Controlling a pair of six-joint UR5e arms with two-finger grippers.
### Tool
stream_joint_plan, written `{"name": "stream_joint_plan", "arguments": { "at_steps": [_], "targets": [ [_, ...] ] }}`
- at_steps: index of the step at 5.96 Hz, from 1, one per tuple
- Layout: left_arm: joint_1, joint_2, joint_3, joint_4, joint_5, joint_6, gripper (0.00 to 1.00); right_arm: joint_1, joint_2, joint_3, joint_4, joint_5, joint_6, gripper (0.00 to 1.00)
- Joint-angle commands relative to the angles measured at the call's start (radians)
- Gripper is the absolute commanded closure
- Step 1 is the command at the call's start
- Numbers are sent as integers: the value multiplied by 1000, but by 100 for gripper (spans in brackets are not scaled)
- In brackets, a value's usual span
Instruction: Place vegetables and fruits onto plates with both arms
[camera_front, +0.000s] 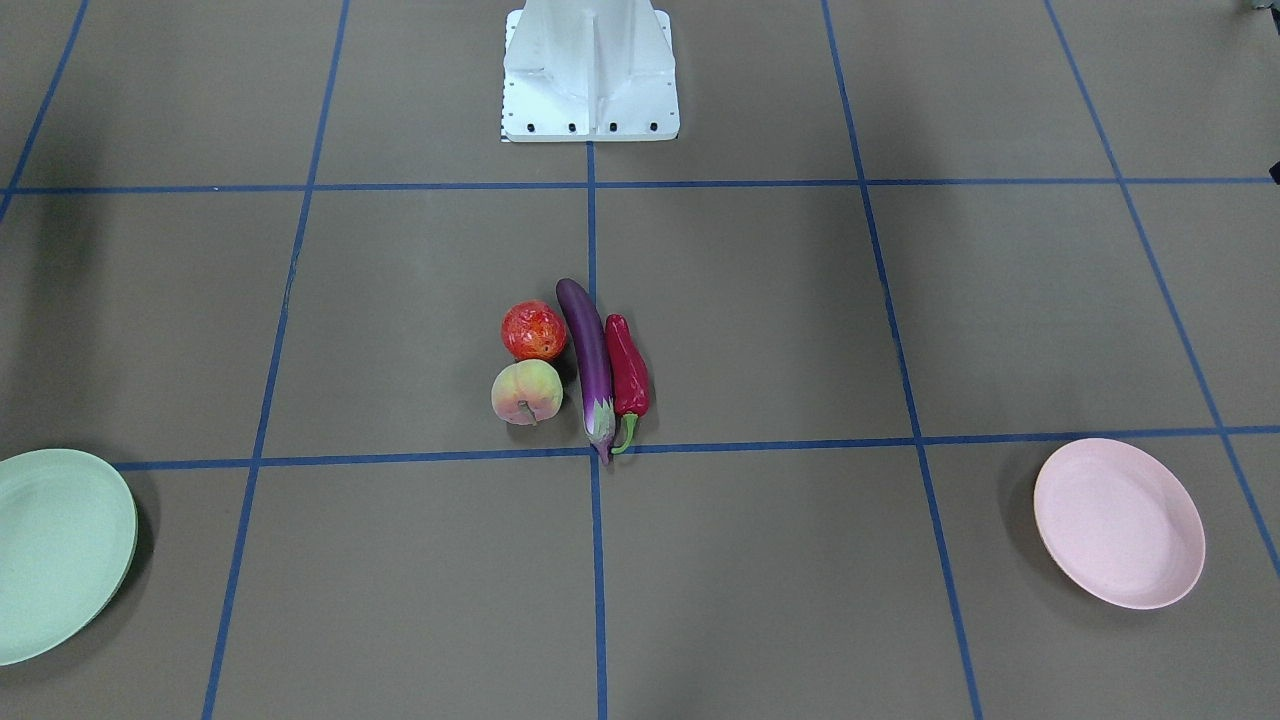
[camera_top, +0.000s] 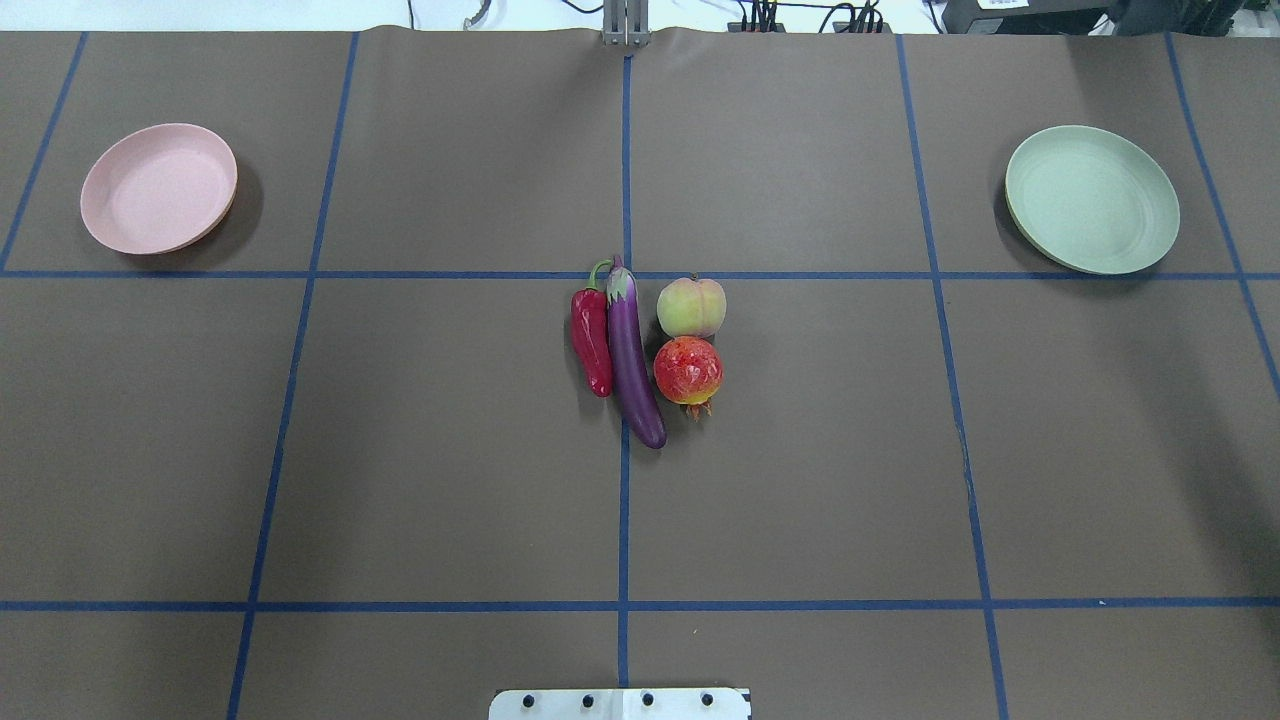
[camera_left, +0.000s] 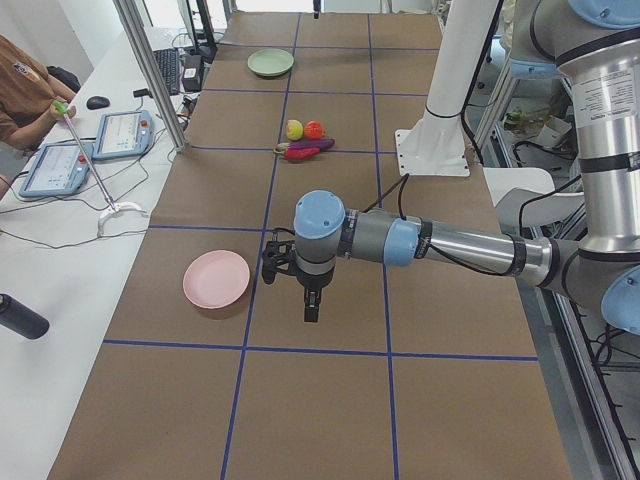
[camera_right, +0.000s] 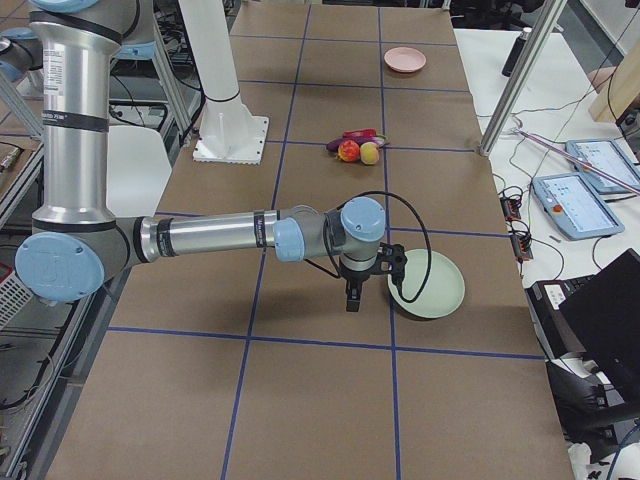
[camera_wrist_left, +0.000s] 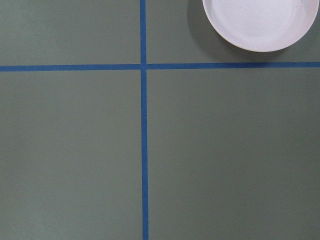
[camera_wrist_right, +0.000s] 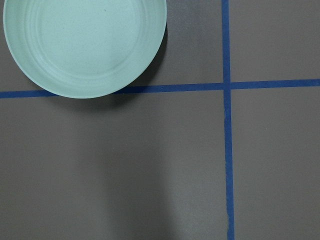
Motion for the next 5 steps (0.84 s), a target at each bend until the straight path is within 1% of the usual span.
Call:
{"name": "stream_joint_plan", "arguments": {
  "at_steps": [1, 2, 4, 5],
  "targets": [
    [0, 5, 1, -4, 0, 3, 0, 0, 2, -3, 1, 1, 1, 0],
    [0, 5, 19, -7, -2, 6, 0, 0, 2, -5, 0, 14, 3, 0],
    [0, 5, 17, -9, -3, 6, 0, 0, 0, -5, 0, 23, 6, 0],
    [0, 5, 16, -9, -3, 8, 0, 0, -1, -5, 8, 68, 8, 0]
  ]
}}
